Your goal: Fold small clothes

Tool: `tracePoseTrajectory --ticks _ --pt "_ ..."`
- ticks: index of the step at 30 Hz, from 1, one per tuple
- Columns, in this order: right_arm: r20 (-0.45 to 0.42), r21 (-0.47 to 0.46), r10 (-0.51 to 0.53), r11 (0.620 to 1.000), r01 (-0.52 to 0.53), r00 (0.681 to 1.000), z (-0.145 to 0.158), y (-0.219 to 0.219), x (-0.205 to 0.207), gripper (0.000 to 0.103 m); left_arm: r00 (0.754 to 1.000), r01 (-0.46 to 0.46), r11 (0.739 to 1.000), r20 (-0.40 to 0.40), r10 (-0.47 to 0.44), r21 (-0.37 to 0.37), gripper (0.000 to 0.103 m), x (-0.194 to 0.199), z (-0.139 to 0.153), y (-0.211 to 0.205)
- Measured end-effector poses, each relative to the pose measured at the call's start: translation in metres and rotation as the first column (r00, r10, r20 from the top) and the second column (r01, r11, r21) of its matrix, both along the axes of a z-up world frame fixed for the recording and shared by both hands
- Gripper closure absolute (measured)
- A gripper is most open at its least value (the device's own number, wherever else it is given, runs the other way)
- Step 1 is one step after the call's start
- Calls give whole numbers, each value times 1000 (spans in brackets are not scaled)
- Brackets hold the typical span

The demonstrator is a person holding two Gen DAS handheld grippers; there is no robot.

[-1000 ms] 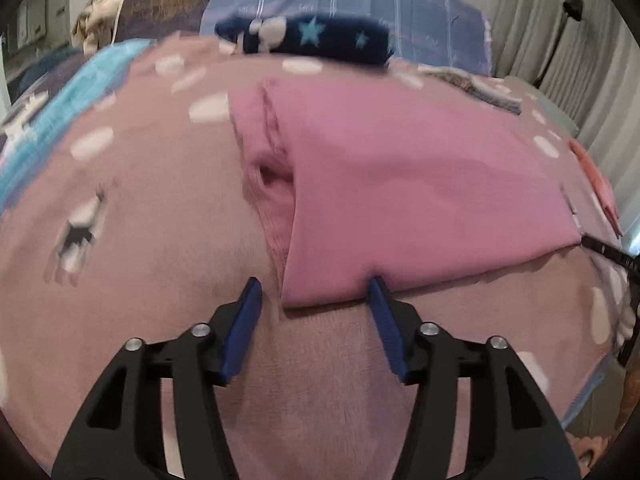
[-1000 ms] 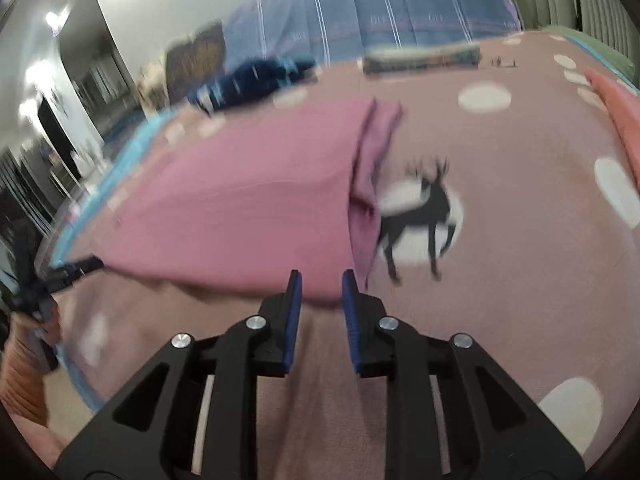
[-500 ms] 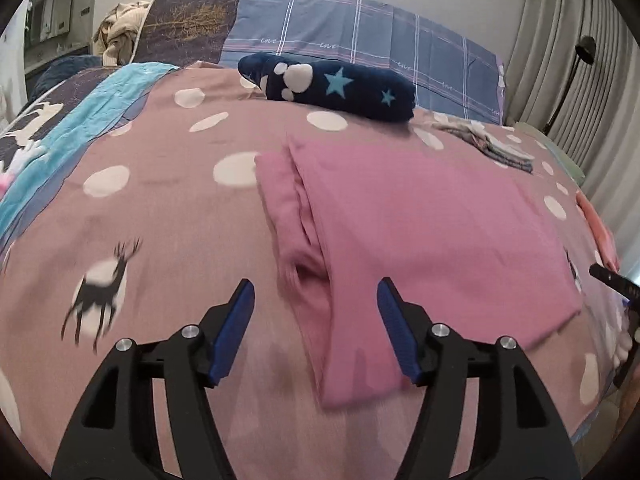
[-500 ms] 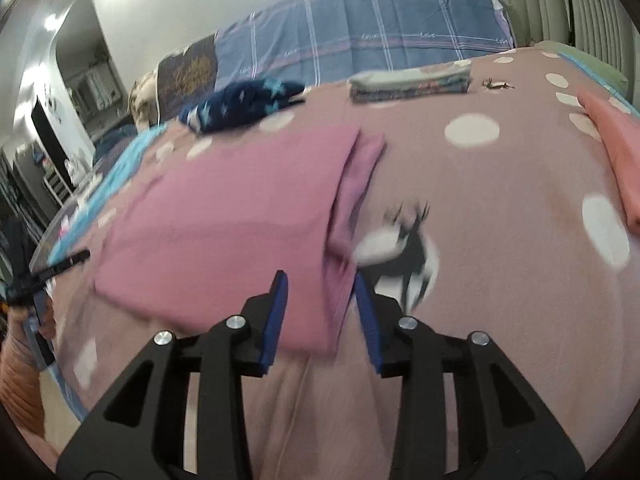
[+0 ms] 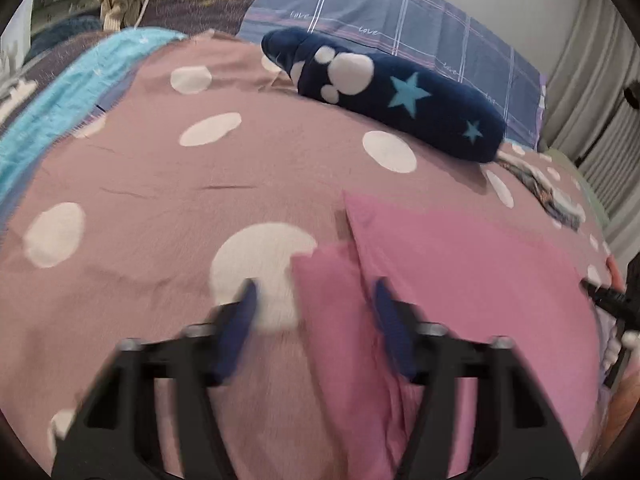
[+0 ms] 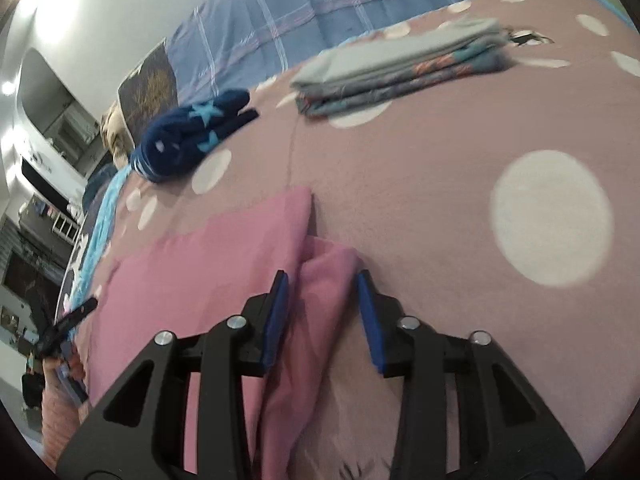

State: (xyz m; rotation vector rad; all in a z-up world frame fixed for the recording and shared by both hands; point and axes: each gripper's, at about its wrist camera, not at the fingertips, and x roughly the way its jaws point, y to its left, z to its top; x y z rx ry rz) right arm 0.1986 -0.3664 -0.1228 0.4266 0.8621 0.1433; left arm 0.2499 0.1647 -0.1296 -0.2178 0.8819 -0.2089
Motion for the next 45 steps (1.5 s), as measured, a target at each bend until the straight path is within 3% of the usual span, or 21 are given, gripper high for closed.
tracePoseTrajectory --ticks 1,3,6,8,11,13,14,16,18,20,24,25,29,32,36,39,40,42,43,44,45 --pt "38 -11 -6 1000 7 999 6 1 -2 97 1000 -1 999 -10 1 -48 99 9 -1 1" --pt "131 -42 -13 999 19 991 21 6 -10 97 999 -24 998 25 25 -59 99 12 3 1" --pt "17 -184 13 983 -9 1000 -6 14 9 96 998 -36 998 49 34 44 100 16 -3 -8" --pt "14 -121 9 993 -7 1000 -11 5 10 96 999 -37 999 36 37 12 100 19 -6 -2" --pt "49 -134 -77 988 83 996 6 -8 -8 73 996 -56 998 65 56 -4 100 11 3 8" --pt "52 -129 -63 989 69 997 12 -13 -22 73 993 -80 997 90 79 10 99 -2 13 13" --pt "46 -120 -48 991 53 998 13 -15 -29 73 992 -74 997 105 72 17 92 -10 20 10" --pt "32 -126 -27 992 31 999 14 -16 -40 73 988 -7 999 152 0 46 82 -30 39 -11" --pt "24 -133 -7 991 11 1000 15 -15 -49 73 964 170 982 191 -183 86 77 -60 62 -62" --pt "18 -109 4 994 -2 1000 16 -16 -50 73 916 321 938 208 -343 133 67 -89 73 -116" --pt "-5 -13 45 999 -45 999 15 -22 -46 73 762 580 781 184 -621 234 64 -156 69 -233" --pt "-11 -3 58 998 -58 998 15 -23 -44 73 711 632 726 169 -682 270 63 -173 63 -261" --pt "-22 -15 113 993 -113 993 18 -26 -38 70 560 725 556 122 -820 406 48 -219 37 -337" --pt "-20 -1 152 988 -152 988 17 -29 -32 67 505 731 478 84 -859 488 45 -233 20 -370" --pt "-16 26 190 982 -189 982 9 -28 -17 64 500 704 437 47 -865 559 44 -236 3 -393" --pt "-24 45 217 975 -215 976 1 -22 -1 62 525 715 463 36 -850 524 45 -227 2 -397" --pt "-25 46 232 972 -231 972 -2 -18 6 62 535 713 475 38 -844 515 51 -224 5 -396" --pt "-18 29 246 969 -246 969 -4 -11 14 64 550 719 493 33 -835 490 76 -219 4 -396" --pt "-13 6 243 970 -243 970 -5 -8 17 70 557 719 501 31 -830 482 96 -217 3 -396" --pt "-5 -16 229 973 -229 973 -3 -6 20 98 557 726 507 35 -830 465 96 -215 4 -395" --pt "13 -5 214 977 -214 977 -1 -7 21 97 546 743 512 53 -836 432 97 -213 7 -390"
